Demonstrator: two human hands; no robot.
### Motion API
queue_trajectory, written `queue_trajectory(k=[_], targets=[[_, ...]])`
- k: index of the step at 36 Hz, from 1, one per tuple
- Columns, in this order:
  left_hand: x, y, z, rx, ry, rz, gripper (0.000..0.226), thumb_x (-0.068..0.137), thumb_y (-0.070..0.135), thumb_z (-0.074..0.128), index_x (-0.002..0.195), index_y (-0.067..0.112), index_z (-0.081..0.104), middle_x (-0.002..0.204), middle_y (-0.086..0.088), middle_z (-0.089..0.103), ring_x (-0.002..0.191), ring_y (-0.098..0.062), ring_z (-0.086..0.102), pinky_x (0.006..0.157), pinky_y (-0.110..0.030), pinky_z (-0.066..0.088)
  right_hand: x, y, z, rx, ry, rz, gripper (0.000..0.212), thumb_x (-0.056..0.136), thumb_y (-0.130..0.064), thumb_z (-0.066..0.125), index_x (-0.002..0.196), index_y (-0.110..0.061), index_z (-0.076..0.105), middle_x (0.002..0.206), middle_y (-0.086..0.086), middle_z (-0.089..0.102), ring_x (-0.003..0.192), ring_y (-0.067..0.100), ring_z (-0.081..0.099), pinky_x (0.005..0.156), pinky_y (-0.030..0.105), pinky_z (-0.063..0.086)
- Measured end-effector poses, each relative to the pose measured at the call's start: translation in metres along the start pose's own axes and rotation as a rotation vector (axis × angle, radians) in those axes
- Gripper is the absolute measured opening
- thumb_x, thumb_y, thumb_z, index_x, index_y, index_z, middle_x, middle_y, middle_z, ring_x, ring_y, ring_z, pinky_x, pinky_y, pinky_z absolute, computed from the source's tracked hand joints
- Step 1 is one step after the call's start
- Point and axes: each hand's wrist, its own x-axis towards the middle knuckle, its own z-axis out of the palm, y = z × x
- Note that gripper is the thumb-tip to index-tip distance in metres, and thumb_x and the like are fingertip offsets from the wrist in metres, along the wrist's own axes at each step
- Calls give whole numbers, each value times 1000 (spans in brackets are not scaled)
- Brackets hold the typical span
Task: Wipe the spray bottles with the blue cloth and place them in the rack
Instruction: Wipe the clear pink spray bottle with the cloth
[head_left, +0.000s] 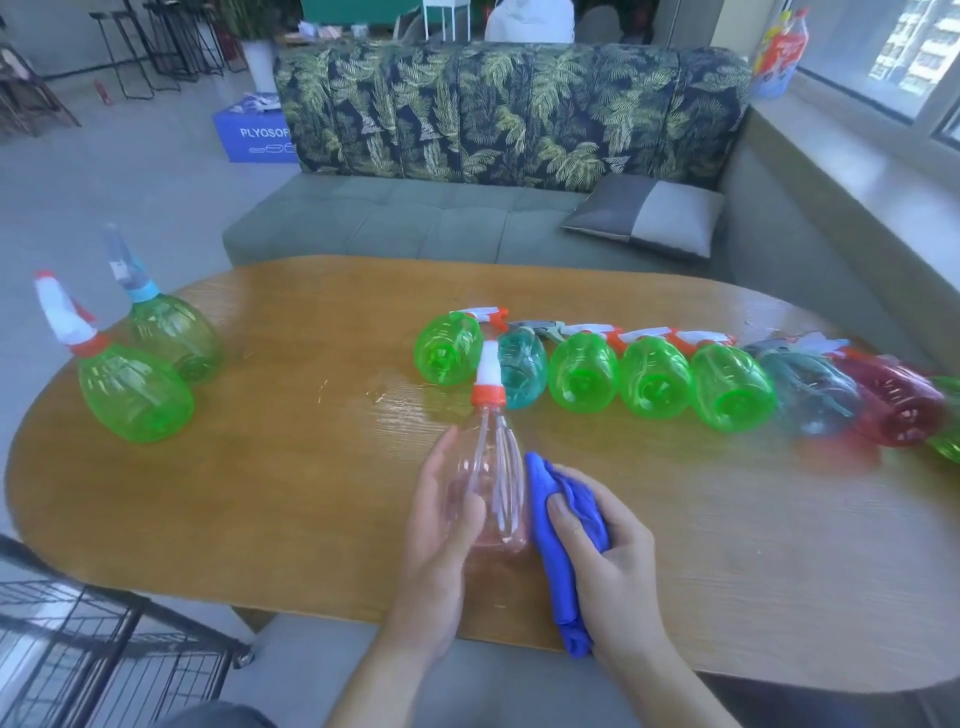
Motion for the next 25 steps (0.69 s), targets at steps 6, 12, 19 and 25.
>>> queue_trajectory(k=[6,12,19,25], targets=[[2,-1,3,-8,12,19,73,85,49,78,153,50,51,145,-6,69,135,-42,62,102,-62,53,-1,0,-1,-3,6,-4,24,95,-4,68,111,-19,78,110,-3,79,107,14,73,90,21,54],[3,-3,0,-139,54,-46,52,97,39,55,149,45,57,139,-15,71,112,-33,70,87,-52,54,-2,-3,1,-27,-8,5,27,96,-1,69,109,-23,78,109,-6,79,105,11,73,88,19,54],[2,-2,0,7,-1,5,78,85,61,85,154,53,50,155,-8,61,145,-36,55,116,-74,41,-3,-3,0,-23,-3,-1,26,95,-3,69,110,-22,78,110,-5,79,105,11,73,87,19,54],[3,1,1,-61,9,-46,49,100,40,56,147,54,58,145,-4,69,124,-31,71,101,-65,52,-3,-1,0,-37,10,-1,25,95,-1,68,111,-19,78,109,-6,79,105,10,73,86,18,54]])
